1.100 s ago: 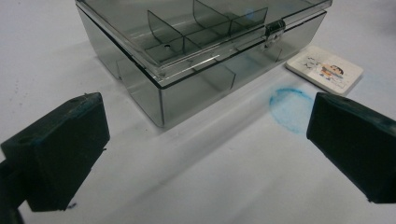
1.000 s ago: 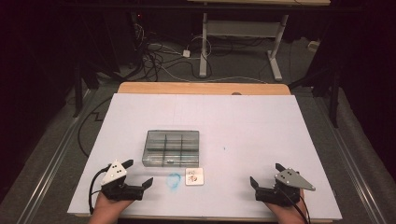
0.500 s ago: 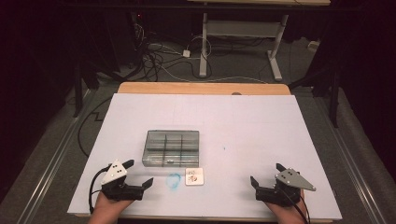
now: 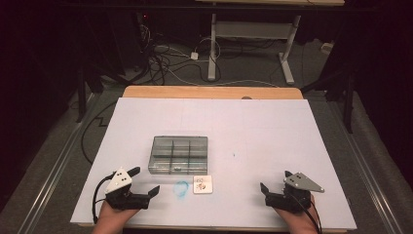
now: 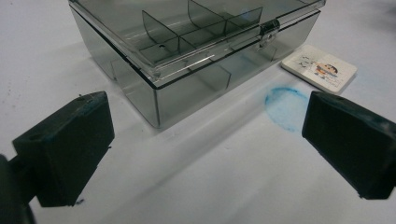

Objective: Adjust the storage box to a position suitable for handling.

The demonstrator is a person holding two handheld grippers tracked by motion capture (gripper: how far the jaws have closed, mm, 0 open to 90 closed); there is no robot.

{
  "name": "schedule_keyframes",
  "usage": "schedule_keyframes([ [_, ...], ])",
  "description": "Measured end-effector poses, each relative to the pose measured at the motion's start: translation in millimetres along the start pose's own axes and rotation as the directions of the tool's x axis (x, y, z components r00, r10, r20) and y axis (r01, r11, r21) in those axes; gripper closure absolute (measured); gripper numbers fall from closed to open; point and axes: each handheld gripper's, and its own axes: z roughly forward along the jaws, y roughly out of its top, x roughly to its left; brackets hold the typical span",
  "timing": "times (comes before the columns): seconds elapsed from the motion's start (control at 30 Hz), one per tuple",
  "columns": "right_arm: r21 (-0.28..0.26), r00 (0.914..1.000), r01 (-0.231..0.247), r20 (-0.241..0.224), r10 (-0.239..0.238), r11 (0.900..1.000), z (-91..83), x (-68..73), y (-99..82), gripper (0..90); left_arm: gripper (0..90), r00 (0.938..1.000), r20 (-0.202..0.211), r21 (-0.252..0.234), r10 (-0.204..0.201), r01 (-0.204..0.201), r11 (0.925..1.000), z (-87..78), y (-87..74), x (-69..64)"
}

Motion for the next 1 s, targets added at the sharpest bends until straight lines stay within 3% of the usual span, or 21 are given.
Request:
schedule_keyframes([
  [0.33,-0.015,0.9993,0.019,-0.033,-0.019,0.9997,-1.5,0.4,0.0,35.3,1.9,1.0,0.009,-0.003,-0.004,0.004,1.0,-0.2,0.1,0.7],
  [0.47,-0.015,0.9975,0.013,-0.069,-0.014,0.9998,-3.2,-0.3,0.0,57.0,1.6,0.9999,0.012,-0.003,-0.007,0.007,1.0,-0.2,0.1,1.1],
  [0.5,-0.015,0.9975,0.013,-0.069,-0.014,0.9998,-3.2,-0.3,0.0,57.0,1.5,0.9999,0.012,-0.003,-0.007,0.007,1.0,-0.2,0.1,1.1],
  [0.53,-0.009,0.9955,0.015,-0.094,-0.016,0.9998,-3.5,2.1,0.4,66.0,0.7,0.9999,0.012,-0.002,-0.007,0.007,1.0,-0.2,0.2,1.1],
  [0.57,-0.009,0.9955,0.015,-0.094,-0.016,0.9998,-3.5,2.1,0.4,66.0,0.7,0.9999,0.012,0.001,-0.008,0.008,1.0,0.1,0.3,1.2],
  [0.63,-0.009,0.9912,0.034,-0.127,-0.035,0.9994,-3.2,8.4,2.4,78.3,0.0,0.9998,0.016,0.008,-0.014,0.014,0.9999,0.6,0.7,2.2],
  [0.67,-0.009,0.9912,0.034,-0.127,-0.035,0.9994,-3.2,8.4,2.4,78.3,0.0,0.9996,0.015,0.008,-0.023,0.022,0.9997,0.7,0.8,2.8],
  [0.7,-0.014,0.9873,0.029,-0.156,-0.031,0.9995,-3.7,13.1,4.6,89.1,0.0,0.9994,0.016,0.01,-0.029,0.029,0.9995,0.7,0.9,3.7],
  [0.77,-0.02,0.9853,0.03,-0.167,-0.033,0.9994,-3.8,15.3,5.9,90.0,0.0,0.9989,0.012,0.009,-0.044,0.044,0.999,0.7,0.9,4.7],
  [0.83,-0.028,0.9781,0.016,-0.207,-0.021,0.9995,-3.2,20.9,8.8,90.0,0.0,0.9988,0.015,0.008,-0.046,0.046,0.9989,0.5,0.9,5.0],
  [0.9,-0.038,0.9694,0.039,-0.241,-0.047,0.9985,-1.1,34.5,13.1,90.0,0.0,0.9987,0.021,0.011,-0.046,0.046,0.9989,0.9,1.1,5.4],
  [0.93,-0.038,0.9694,0.039,-0.241,-0.047,0.9985,-1.1,34.5,13.1,90.0,0.0,0.9986,0.029,0.013,-0.045,0.045,0.9989,0.8,1.2,5.9],
  [0.97,-0.047,0.9615,0.054,-0.267,-0.065,0.9974,1.8,45.1,16.3,90.0,0.0,0.9984,0.034,0.01,-0.046,0.045,0.9989,0.4,1.1,6.2],
  [1.0,-0.047,0.9615,0.054,-0.267,-0.065,0.9974,1.8,45.1,16.3,90.0,0.0,0.9981,0.038,0.0,-0.048,0.048,0.9988,-0.5,0.6,6.5],
])
